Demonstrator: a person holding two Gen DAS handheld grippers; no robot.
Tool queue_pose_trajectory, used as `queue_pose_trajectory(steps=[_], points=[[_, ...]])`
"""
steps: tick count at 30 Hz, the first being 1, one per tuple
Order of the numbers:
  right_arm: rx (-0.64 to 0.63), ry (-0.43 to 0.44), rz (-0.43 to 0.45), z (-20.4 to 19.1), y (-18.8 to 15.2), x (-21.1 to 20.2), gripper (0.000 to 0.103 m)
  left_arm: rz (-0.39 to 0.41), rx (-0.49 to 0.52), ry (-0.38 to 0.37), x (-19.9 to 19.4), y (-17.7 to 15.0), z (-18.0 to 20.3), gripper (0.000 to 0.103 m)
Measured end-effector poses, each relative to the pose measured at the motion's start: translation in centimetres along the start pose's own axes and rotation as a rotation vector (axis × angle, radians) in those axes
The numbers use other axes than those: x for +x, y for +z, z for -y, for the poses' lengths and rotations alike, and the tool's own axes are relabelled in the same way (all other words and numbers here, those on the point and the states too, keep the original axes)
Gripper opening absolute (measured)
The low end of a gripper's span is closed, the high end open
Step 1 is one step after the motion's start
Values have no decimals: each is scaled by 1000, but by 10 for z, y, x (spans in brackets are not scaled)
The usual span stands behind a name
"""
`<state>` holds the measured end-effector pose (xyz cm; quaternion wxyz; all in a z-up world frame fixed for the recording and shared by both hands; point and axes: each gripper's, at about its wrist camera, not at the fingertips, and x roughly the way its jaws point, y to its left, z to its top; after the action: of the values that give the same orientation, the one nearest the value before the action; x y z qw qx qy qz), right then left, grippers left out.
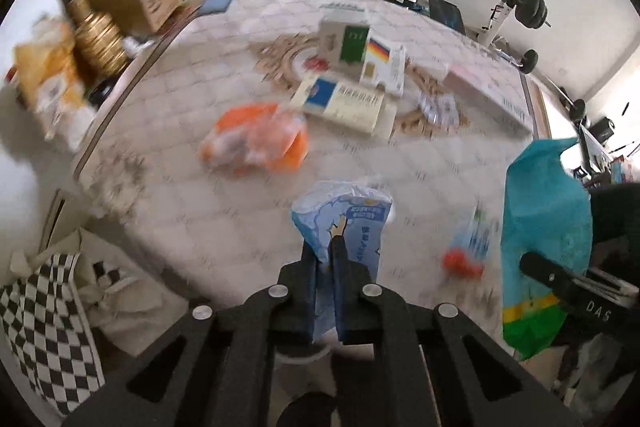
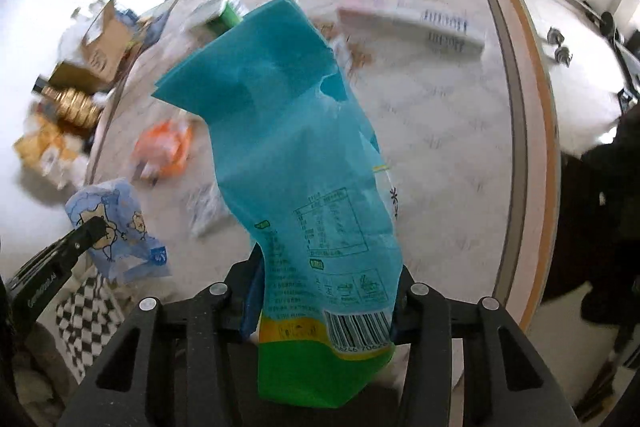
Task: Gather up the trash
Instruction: 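Carry both bags over the floor bin and open both tools to drop them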
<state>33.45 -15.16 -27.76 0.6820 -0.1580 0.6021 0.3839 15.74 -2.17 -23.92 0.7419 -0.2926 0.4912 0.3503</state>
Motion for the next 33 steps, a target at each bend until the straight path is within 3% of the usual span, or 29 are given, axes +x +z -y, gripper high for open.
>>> queue_pose_trajectory(steps=[4,7,10,13,18,19,22,25,28,29,30,31,32,33], points=[[1,62,-172,-20,-104,37,49,-66,-39,22,0,-64,-36,4],[-57,62,-322,-32,-165,83,49,-168,-105,56,29,-118,-71,4],[-105,62,-463,-33,-220,157,49,-271,-192,68,80,-169,-101,4],[-144,56,-523,-23,-253,238,49,-348,-292,51,165,-215,-129,5],[-180,-21,-568,11,-266,383,49,-445,-416,-42,321,-257,-151,6],[-167,-32,-567,21,-261,408,49,-479,-436,-62,363,-263,-154,6],[-174,-59,-541,39,-244,470,49,-512,-443,-99,434,-268,-158,7],[-155,-61,-558,45,-236,505,51,-547,-456,-146,477,-265,-164,9],[-118,-30,-615,59,-224,530,68,-541,-495,-133,493,-264,-180,11],[-109,-11,-619,63,-226,533,81,-531,-498,-131,492,-267,-180,21],[-109,-1,-617,64,-222,535,94,-519,-503,-127,489,-267,-182,44],[-114,4,-604,63,-224,535,99,-499,-513,-108,484,-266,-187,60],[-119,5,-592,65,-224,533,103,-486,-515,-95,476,-272,-187,88],[-123,8,-579,55,-224,538,103,-470,-518,-79,468,-275,-188,94]])
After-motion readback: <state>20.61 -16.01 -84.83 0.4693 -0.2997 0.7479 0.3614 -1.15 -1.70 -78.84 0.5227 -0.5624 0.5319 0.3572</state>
